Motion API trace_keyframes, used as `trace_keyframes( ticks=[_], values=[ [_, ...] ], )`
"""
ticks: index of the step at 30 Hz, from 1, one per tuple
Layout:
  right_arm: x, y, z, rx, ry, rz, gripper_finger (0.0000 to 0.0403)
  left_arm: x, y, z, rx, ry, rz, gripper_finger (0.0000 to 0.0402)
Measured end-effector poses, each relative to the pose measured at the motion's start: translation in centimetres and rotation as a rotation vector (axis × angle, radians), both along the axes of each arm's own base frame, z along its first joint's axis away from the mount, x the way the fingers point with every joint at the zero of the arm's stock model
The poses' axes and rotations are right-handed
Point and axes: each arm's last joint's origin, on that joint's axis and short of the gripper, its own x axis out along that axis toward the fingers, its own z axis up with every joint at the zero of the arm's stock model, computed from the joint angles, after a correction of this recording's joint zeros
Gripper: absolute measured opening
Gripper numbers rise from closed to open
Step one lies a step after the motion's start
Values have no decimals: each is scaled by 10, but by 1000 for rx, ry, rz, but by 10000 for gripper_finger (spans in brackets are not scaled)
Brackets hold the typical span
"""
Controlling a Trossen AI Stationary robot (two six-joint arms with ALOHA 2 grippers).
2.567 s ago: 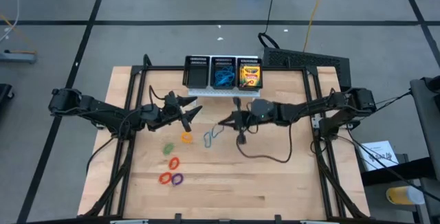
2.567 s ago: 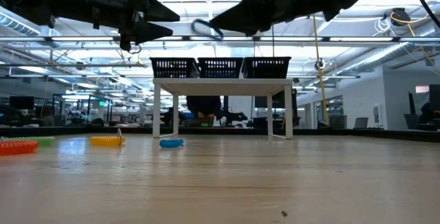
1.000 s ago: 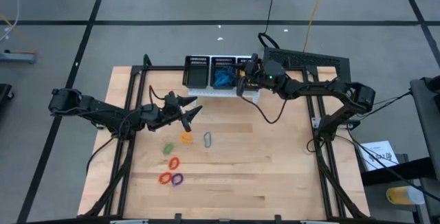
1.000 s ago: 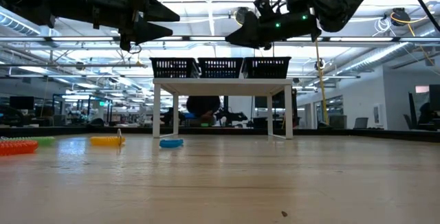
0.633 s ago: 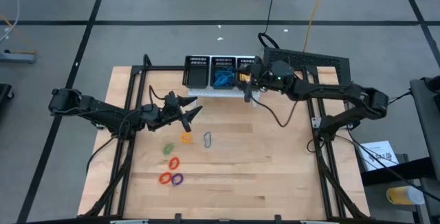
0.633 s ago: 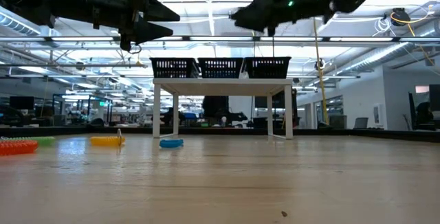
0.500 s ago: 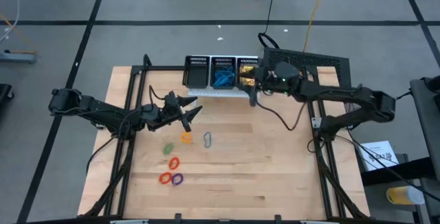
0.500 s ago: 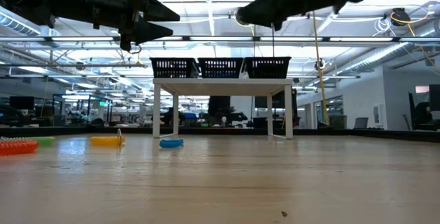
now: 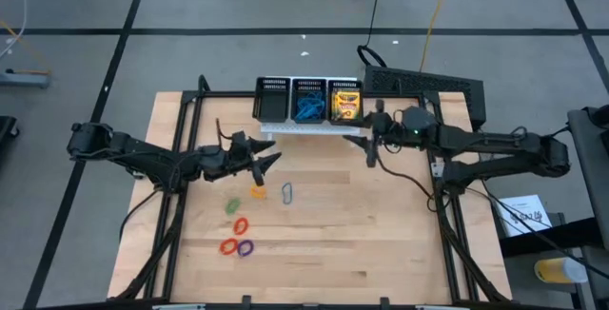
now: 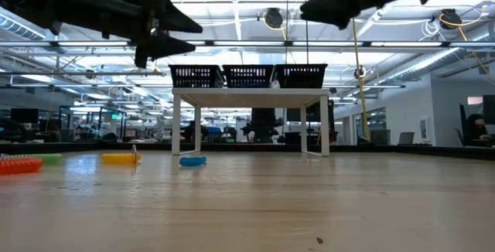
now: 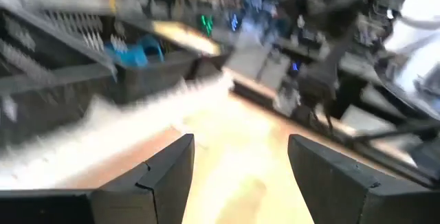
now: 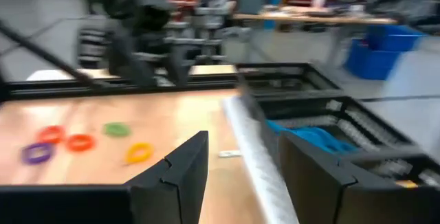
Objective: Pick & Place Office Desk Supplies
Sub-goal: Put the blue rubber band into the middle black bin
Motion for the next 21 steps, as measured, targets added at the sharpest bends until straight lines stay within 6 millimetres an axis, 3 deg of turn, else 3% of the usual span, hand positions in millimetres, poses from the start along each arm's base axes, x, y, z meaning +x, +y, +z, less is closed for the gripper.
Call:
trace_keyframes(
  ticks=[3,11,21],
  values=[
    [-10,3,-7,-25,-19,-70,164,2,-2,-5,-48,97,-46,246],
    [-30,13,-23,-85,-98,-40,164,25,-22,-20,-56,332,-166,246],
    [-49,19,-29,-141,-206,-30,164,47,-30,-65,-135,531,-181,246]
  ],
)
